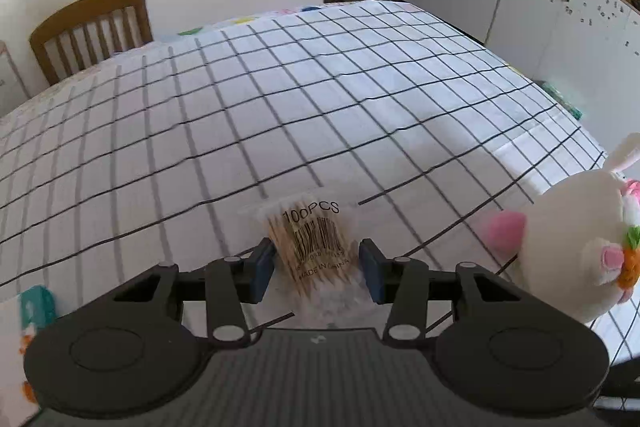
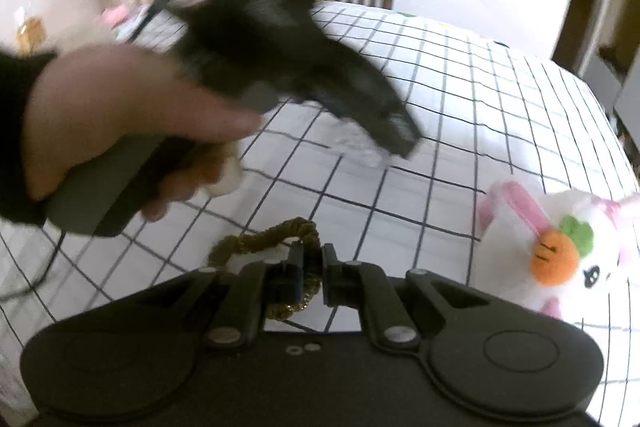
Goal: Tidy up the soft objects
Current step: 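Grasp the clear cotton swab pack with the left tool while the right tool grasps the bracelet, then lift the swab pack and bracelet and carry them over the tin box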
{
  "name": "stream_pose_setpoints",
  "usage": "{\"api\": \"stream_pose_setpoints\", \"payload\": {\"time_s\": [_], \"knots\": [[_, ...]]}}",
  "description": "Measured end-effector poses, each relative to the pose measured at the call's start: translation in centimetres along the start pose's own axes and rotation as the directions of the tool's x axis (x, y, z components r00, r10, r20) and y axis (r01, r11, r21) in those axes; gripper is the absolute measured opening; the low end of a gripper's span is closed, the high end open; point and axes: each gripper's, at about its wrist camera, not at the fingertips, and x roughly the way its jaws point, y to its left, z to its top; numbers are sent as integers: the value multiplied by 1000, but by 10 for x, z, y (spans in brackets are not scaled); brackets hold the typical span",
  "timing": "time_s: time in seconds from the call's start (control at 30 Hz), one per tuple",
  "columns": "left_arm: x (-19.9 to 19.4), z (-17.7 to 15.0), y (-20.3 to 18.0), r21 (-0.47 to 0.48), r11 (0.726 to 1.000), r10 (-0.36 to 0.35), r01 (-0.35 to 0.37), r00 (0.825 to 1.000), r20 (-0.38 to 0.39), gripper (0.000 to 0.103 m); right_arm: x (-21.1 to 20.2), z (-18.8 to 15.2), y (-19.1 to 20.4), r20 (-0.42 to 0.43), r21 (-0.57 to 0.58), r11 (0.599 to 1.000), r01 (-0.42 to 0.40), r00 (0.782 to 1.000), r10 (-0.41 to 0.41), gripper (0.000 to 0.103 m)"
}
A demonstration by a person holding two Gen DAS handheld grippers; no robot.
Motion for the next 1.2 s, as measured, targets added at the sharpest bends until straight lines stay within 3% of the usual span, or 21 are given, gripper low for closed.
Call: {"api": "stream_pose_setpoints", "payload": {"time_s": [0.43, 0.73, 1.2], "knots": [[-65, -22, 44, -38, 999, 26, -24, 998, 53, 45, -46, 22, -18, 104, 132, 991, 4, 994, -18, 8], [-121, -45, 76, -60, 997, 48, -43, 995, 87, 45, -64, 45, 9, 179, 87, 996, -21, 984, 5, 8], [-196, -76, 145, -129, 987, 107, -92, 988, 114, 45, -64, 94, 80, 245, 31, 991, -129, 962, 118, 8]]}}
